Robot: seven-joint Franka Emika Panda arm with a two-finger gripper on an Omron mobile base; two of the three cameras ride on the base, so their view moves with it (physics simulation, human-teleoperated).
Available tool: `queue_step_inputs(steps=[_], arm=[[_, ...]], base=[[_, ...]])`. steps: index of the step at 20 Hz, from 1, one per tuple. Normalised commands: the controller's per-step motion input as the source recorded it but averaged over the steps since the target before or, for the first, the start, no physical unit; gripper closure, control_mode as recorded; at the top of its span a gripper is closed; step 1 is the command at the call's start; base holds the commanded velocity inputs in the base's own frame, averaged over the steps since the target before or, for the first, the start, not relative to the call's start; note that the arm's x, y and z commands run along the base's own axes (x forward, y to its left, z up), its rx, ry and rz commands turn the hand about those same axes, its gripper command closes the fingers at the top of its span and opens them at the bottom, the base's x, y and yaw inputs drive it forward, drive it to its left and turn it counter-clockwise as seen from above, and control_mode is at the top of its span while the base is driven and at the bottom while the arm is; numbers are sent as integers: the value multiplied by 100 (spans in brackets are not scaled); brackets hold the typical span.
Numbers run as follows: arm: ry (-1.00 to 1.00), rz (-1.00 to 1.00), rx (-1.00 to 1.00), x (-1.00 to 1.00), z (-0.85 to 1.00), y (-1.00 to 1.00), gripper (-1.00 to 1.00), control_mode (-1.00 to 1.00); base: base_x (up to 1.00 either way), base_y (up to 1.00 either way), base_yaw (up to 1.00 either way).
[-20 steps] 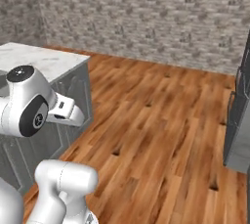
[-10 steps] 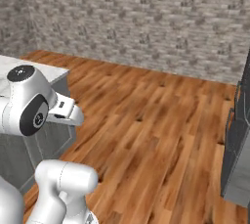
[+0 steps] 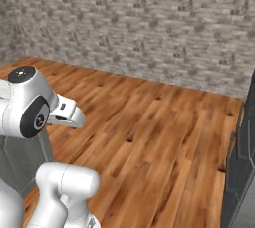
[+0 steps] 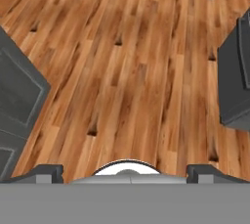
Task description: Four empty soda cans are scattered around the kitchen. Gather all the cans and cluster them next to the stove for recycling.
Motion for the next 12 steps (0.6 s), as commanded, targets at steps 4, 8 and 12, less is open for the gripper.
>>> queue_step_inputs(steps=[4,8,12], arm=[[0,0,0,0,0,0,-100,100],[0,0,0,0,0,0,-100,100],[0,0,0,0,0,0,-100,100]], base=[[100,-22,1],[100,-14,3],[100,-3,1]])
